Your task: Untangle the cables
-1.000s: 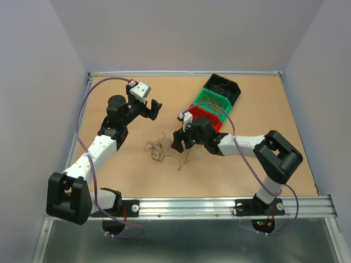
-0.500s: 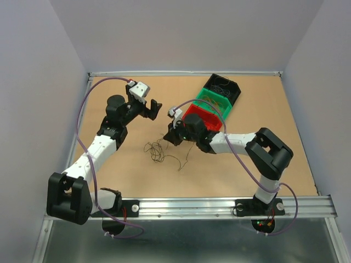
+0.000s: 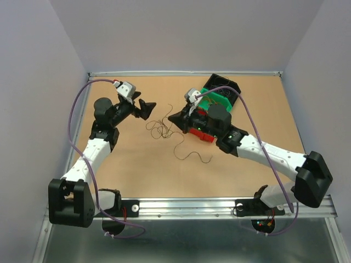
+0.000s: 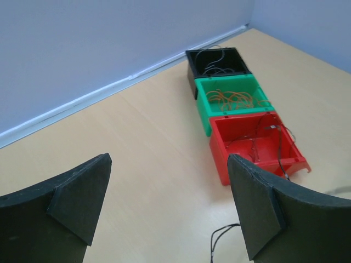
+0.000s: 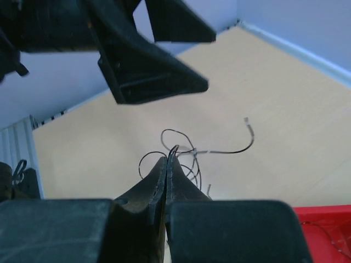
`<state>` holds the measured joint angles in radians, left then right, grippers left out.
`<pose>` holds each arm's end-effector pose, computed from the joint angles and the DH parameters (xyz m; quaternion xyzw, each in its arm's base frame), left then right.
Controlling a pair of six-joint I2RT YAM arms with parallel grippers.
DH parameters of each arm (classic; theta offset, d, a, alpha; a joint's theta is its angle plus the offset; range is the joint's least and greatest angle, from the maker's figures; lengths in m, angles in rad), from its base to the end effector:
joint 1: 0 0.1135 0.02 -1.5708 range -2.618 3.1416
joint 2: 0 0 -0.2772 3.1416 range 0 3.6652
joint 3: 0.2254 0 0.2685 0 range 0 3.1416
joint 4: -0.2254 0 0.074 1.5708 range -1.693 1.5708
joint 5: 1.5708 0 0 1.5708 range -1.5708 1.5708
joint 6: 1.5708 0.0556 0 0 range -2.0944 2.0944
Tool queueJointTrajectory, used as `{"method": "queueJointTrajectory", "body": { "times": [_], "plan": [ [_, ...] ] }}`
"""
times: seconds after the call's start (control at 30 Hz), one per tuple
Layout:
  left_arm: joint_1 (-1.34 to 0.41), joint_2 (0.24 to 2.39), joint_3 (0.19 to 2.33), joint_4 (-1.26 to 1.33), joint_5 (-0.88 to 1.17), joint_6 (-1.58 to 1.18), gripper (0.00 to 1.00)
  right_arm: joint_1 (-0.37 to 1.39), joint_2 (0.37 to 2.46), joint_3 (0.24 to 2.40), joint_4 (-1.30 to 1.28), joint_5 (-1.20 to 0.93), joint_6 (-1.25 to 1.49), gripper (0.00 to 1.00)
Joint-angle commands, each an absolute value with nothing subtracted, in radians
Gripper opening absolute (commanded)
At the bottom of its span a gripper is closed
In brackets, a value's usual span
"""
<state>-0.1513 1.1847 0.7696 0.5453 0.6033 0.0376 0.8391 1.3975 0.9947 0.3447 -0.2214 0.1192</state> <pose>0.2899 -0.0761 0.3352 0.2817 0.6060 -0.2364 0.7054 0.2345 0.2794 0.3317 -0.3256 0.6499 0.3858 0.5682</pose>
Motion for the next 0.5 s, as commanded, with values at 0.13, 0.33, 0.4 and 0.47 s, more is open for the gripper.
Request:
{"method": "queueJointTrajectory", "body": {
  "times": [0.13, 0.33, 0.4, 0.47],
  "plan": [
    [-0.066, 1.040, 0.649, 0.934, 0.999, -0.140, 0.99, 0.845, 1.261, 1.101, 0.291, -0.103, 0.080, 0.00],
    [-0.066, 0.947, 0.566, 1.058, 1.080, -0.156, 0.99, 0.845, 1.230, 1.127, 0.276, -0.071, 0.074, 0.01],
    [-0.069, 0.940, 0.565, 1.075, 1.153, -0.158, 0.99, 0.845, 1.230, 1.138, 0.268, -0.069, 0.074, 0.01],
    [-0.078, 0.946, 0.560, 1.077, 1.192, -0.146, 0.99, 0.844, 1.226, 1.149, 0.267, -0.074, 0.077, 0.00]
  ]
}}
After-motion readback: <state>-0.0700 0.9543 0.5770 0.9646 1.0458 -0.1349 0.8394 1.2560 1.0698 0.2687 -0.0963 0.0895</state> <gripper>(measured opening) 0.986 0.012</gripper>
